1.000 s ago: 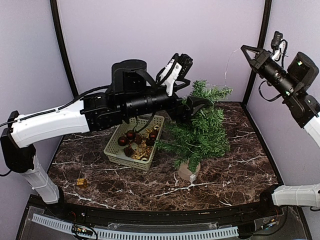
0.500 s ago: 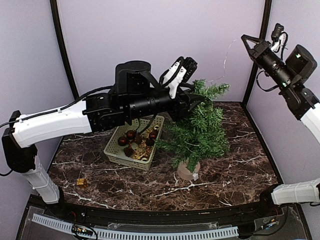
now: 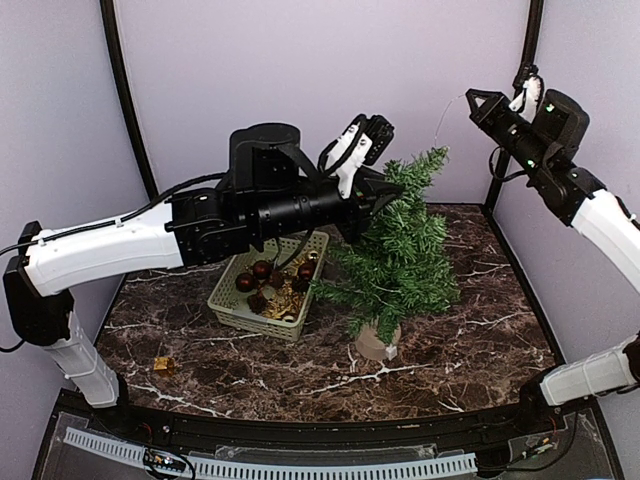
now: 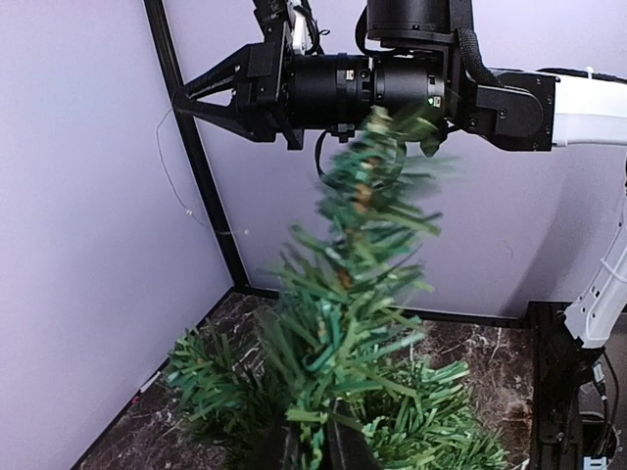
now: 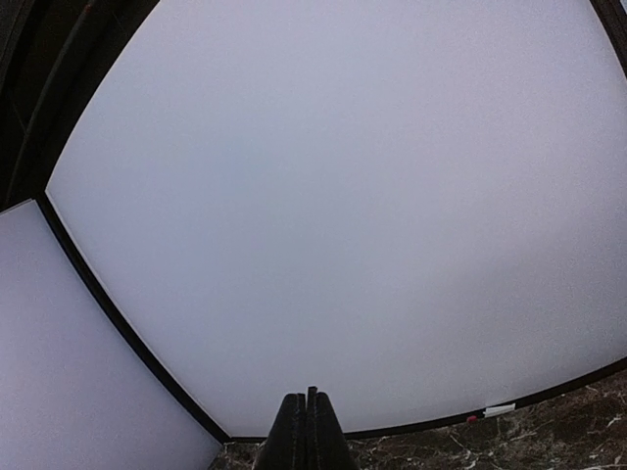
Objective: Decorate the small christmas tree
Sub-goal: Wrap the side of the string light in the gap of the branches.
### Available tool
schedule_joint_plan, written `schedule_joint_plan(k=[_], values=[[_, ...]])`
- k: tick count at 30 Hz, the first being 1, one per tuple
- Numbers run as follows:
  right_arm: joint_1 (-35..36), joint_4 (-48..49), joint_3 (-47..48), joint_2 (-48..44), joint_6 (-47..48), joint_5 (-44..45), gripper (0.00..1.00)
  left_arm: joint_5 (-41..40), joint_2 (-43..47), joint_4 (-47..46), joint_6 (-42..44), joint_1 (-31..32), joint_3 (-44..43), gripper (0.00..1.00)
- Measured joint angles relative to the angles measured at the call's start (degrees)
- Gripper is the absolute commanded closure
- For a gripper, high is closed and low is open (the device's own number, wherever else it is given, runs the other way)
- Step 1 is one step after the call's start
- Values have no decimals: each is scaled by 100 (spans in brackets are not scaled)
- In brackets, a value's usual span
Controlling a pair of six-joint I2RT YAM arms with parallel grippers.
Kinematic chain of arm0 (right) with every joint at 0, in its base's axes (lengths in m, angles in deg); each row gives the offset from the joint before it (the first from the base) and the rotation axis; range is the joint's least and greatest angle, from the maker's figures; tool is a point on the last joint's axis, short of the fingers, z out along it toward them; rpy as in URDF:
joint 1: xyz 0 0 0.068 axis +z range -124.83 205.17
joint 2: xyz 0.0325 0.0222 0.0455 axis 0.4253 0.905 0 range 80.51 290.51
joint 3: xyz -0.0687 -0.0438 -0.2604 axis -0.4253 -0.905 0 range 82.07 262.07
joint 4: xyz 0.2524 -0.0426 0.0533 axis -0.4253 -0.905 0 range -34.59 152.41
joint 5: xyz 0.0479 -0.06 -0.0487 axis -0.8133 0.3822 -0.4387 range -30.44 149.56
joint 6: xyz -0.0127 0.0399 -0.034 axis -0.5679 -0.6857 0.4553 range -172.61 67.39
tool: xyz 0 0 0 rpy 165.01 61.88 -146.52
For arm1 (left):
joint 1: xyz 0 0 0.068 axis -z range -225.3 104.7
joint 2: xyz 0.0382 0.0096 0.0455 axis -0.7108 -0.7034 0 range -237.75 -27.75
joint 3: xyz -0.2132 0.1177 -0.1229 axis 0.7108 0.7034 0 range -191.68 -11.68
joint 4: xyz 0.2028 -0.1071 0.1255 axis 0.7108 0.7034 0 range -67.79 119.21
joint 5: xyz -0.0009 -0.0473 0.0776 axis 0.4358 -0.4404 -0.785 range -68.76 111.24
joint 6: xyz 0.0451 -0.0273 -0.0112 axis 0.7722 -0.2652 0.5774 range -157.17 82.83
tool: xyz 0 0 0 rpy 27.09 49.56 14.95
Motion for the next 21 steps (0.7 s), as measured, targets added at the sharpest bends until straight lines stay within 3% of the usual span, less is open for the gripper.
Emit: schedule_joint_plan(k=[4, 9, 21], values=[[-4, -11, 0, 122, 2, 46, 100, -107, 22, -31, 199, -7, 20, 99], [-7, 31, 0, 205, -4, -55, 100, -13, 24, -35, 553, -186, 17, 100], [-9, 343, 52, 389, -50, -273, 100, 1480, 44, -114, 1126, -1180, 63, 100]])
